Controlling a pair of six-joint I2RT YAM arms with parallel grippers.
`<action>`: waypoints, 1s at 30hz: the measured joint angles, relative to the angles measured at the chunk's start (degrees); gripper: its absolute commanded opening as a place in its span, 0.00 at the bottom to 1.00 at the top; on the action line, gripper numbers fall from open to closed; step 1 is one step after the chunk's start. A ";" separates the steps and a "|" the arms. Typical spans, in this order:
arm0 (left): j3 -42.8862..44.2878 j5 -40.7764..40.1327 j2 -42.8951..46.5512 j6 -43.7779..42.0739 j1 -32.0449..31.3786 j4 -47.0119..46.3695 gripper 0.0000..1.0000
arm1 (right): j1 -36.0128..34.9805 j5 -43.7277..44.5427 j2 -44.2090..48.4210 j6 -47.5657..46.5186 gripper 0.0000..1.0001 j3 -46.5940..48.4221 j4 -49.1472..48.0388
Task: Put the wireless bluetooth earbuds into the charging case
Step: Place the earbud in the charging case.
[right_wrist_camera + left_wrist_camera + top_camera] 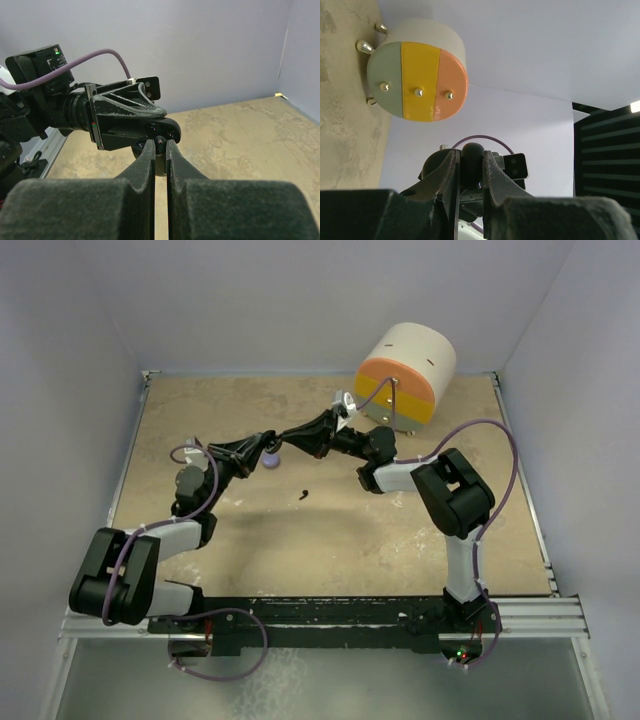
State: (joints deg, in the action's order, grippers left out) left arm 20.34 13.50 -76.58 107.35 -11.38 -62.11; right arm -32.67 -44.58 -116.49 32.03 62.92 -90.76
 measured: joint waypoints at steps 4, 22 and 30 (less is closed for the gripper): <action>0.13 0.52 -0.74 0.00 0.00 0.02 0.00 | 0.00 -0.04 0.04 0.00 0.00 0.09 0.00; 2.71 1.92 -3.58 -0.09 -0.15 -0.02 0.00 | -0.70 -0.26 0.79 0.04 0.00 0.79 0.00; 2.95 2.38 -3.96 -0.44 -0.72 0.00 0.00 | -0.72 -0.46 0.79 0.04 0.00 0.85 0.00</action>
State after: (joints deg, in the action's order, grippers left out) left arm 23.29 15.88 -80.53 106.91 -12.10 -62.11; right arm -33.39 -45.04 -115.70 32.08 63.77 -90.76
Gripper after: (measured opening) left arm 0.153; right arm 0.063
